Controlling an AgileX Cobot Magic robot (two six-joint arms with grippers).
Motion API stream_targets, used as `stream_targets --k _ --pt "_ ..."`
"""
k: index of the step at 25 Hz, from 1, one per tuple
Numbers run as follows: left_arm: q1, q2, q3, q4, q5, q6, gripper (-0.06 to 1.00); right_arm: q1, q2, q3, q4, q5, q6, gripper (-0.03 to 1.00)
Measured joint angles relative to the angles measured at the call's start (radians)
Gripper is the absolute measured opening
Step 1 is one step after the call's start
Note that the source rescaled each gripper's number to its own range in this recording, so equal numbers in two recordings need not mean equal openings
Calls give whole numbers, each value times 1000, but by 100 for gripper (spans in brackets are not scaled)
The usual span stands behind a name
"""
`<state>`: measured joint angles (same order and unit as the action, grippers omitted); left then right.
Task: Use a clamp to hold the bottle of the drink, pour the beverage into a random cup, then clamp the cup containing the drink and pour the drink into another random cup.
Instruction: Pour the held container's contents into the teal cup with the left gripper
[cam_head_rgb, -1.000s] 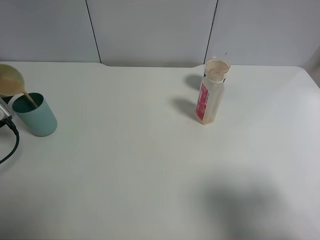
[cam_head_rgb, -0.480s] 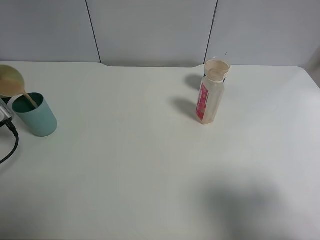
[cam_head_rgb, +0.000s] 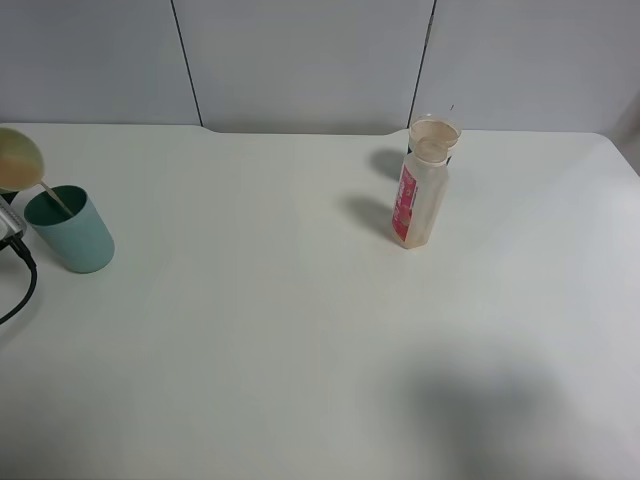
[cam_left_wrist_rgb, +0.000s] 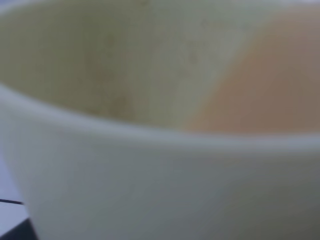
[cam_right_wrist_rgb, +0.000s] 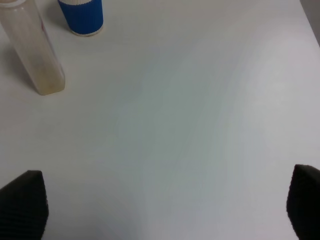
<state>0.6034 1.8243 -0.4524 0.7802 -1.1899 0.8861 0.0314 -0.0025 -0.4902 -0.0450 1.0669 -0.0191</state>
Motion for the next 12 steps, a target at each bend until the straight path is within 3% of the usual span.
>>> stream_targets --k 12 --pt "0 0 0 0 0 82 2 0 0 0 0 0 0 91"
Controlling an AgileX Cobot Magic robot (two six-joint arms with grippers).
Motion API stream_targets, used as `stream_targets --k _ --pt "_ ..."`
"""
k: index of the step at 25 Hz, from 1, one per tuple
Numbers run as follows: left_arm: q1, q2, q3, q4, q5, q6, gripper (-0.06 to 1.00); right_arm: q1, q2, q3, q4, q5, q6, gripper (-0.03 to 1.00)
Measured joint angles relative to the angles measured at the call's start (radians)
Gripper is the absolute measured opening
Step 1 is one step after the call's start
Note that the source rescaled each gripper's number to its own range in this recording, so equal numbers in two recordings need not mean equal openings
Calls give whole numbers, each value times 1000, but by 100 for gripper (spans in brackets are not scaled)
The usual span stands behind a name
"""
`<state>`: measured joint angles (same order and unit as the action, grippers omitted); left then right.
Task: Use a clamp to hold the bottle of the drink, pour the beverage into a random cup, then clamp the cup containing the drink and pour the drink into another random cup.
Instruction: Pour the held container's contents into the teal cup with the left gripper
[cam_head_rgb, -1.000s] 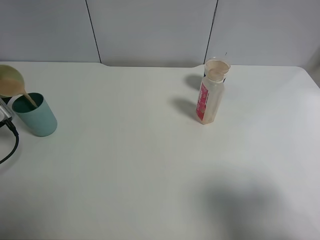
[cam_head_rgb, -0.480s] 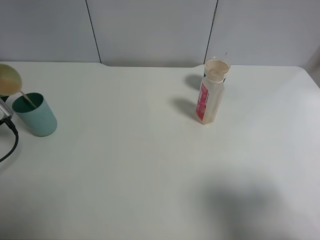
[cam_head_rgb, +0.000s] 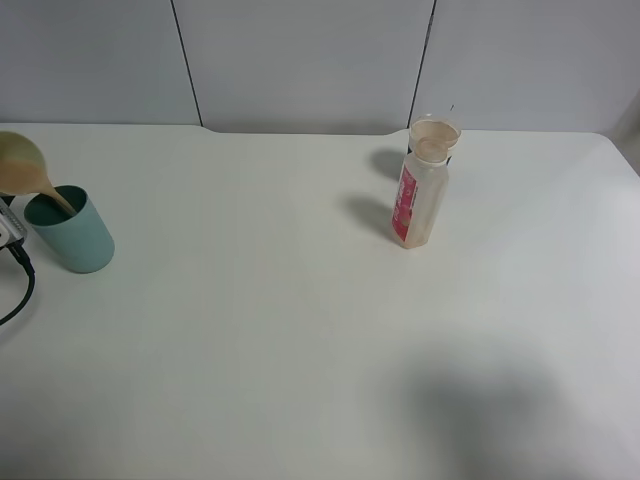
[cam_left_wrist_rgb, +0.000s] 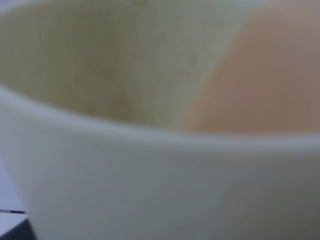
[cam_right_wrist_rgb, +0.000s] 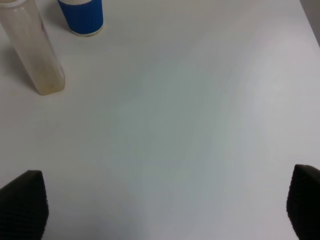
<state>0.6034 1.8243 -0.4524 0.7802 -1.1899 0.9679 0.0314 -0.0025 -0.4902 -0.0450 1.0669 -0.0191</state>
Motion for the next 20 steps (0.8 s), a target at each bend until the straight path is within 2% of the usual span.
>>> stream_targets --k 20 --pt "0 0 0 -1 -1 46 2 0 0 0 0 0 0 91"
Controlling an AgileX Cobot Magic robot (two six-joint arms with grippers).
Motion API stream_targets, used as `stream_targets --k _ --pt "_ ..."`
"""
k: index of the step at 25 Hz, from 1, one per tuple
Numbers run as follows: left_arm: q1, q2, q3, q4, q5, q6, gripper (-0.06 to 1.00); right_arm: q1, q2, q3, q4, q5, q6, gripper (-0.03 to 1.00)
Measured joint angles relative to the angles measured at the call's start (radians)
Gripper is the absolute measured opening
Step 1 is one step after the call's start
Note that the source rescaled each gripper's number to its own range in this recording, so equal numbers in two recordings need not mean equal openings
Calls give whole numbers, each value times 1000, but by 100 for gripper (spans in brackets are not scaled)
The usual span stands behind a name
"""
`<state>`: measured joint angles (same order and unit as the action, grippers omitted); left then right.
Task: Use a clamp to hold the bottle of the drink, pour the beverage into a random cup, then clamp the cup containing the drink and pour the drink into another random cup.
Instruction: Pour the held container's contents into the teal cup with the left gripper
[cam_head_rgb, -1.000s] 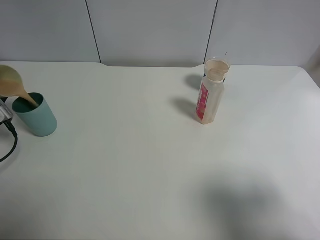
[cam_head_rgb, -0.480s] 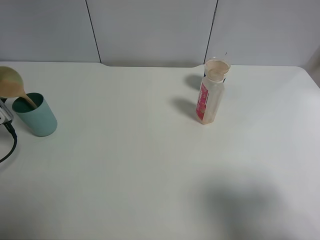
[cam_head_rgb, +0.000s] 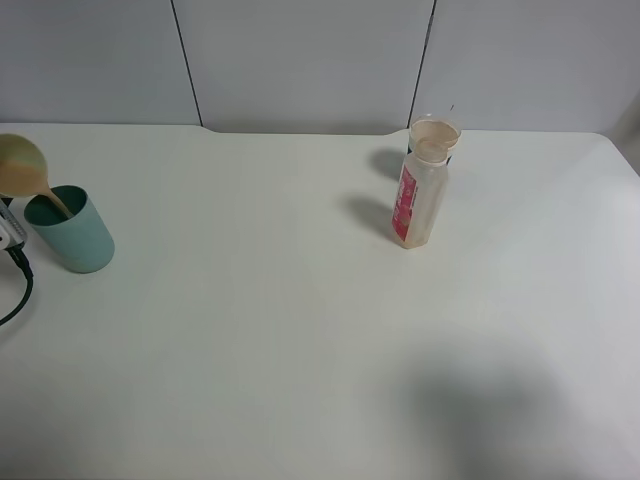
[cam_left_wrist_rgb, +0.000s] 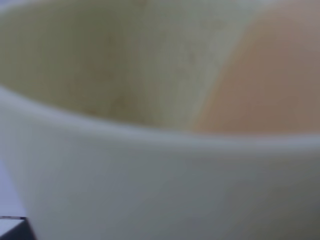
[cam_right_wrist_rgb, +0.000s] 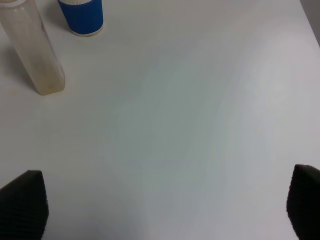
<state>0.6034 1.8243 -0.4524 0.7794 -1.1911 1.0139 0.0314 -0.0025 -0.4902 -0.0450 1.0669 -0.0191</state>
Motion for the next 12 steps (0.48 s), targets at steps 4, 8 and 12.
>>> stream_targets --k 4,8,12 --pt "0 0 0 0 -1 10 2 0 0 0 0 0 0 91" --pt "0 0 0 0 -6 28 2 0 0 0 0 0 0 91" --pt "0 0 0 0 -6 41 2 0 0 0 0 0 0 91"
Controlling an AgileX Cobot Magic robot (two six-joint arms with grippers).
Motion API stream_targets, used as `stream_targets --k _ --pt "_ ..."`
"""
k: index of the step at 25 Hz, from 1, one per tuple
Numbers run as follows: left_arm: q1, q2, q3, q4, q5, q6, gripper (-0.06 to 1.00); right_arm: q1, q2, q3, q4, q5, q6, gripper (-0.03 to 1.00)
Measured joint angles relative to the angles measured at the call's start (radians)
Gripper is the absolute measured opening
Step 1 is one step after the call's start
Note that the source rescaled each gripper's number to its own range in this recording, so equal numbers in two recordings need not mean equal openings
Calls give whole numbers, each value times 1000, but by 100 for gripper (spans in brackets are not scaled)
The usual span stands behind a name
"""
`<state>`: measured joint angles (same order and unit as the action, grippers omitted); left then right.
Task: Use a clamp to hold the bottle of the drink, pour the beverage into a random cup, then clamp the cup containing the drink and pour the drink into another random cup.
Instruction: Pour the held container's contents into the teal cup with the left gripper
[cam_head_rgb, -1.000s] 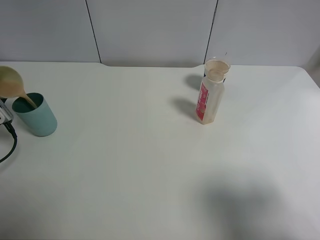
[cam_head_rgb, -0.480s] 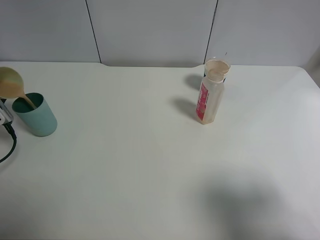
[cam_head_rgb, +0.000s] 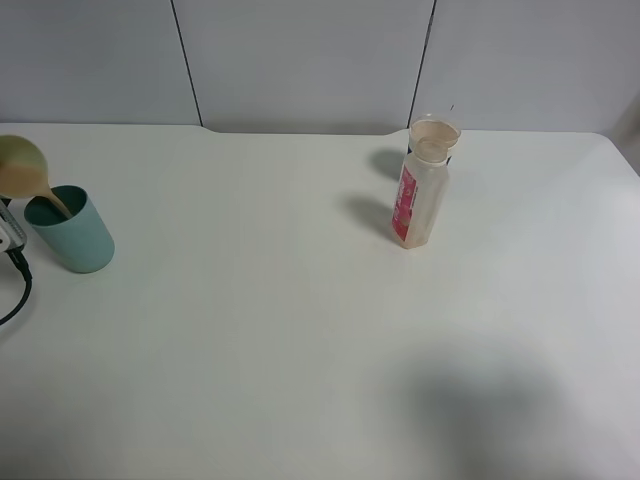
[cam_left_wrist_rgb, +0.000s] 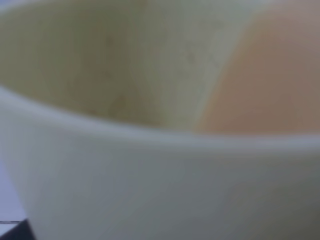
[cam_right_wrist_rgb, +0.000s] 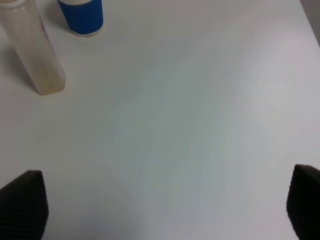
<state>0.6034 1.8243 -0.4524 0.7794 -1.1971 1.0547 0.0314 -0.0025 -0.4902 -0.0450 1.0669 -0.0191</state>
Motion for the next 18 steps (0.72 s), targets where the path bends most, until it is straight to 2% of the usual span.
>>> stream_targets --k 18 --pt "0 -53 1 0 0 40 2 0 0 0 0 0 0 91"
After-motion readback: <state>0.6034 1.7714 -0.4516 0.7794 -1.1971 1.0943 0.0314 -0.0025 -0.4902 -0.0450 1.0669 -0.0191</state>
